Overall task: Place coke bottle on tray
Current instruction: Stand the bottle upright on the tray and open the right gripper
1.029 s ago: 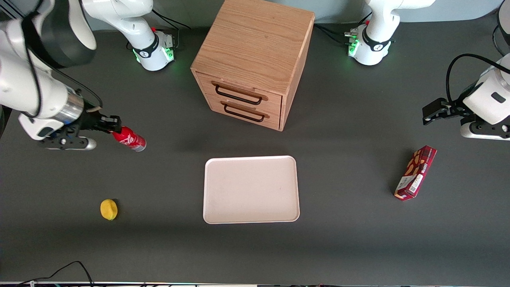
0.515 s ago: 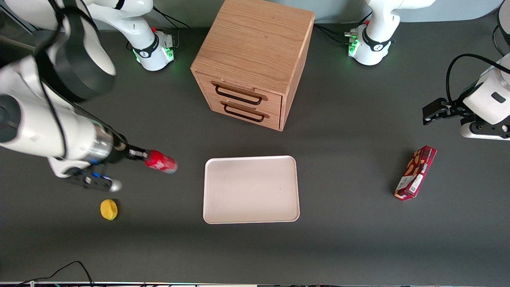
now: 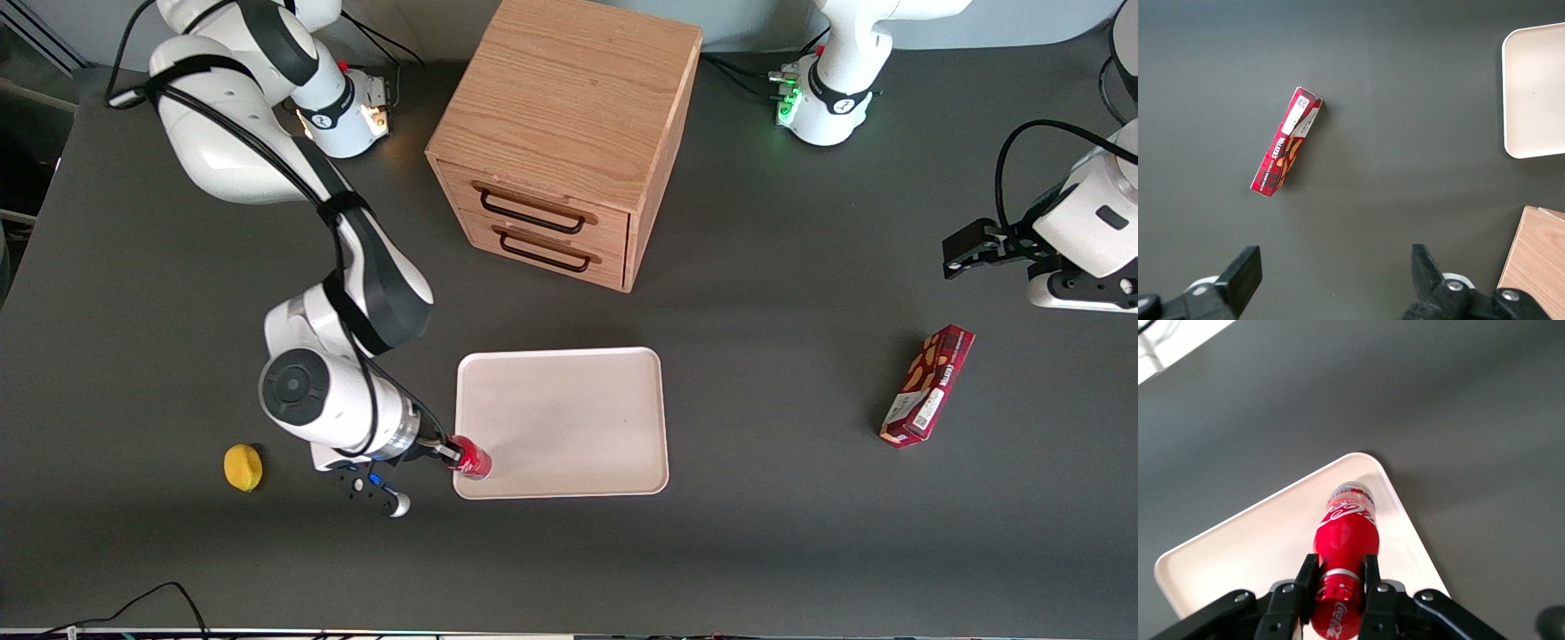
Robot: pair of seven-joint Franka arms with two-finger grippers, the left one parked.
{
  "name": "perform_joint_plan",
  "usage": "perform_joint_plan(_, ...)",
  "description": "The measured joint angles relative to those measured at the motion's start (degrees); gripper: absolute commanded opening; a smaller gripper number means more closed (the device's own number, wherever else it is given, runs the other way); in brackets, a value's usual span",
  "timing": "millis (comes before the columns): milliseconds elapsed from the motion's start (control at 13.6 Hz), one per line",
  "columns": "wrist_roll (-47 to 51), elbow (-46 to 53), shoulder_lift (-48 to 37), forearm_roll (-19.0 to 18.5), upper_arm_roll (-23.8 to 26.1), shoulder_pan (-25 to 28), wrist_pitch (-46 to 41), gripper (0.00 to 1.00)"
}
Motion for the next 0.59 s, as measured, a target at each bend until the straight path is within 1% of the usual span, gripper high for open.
perform_joint_plan(74, 0.6, 0.2, 0.9, -1.1, 0.0, 0.3, 0.5, 0.10)
perform_joint_plan(147, 0.9, 0.5, 1.4, -1.9, 0.0, 0.5, 0.6, 0.99)
perform_joint_plan(368, 1.0, 1.6, 1.5, -2.2, 0.1, 0.4, 0.2, 1.00)
perform_joint_plan(588, 0.8, 4.1, 0.0, -2.4, 3.0, -0.9, -5.8, 1.00)
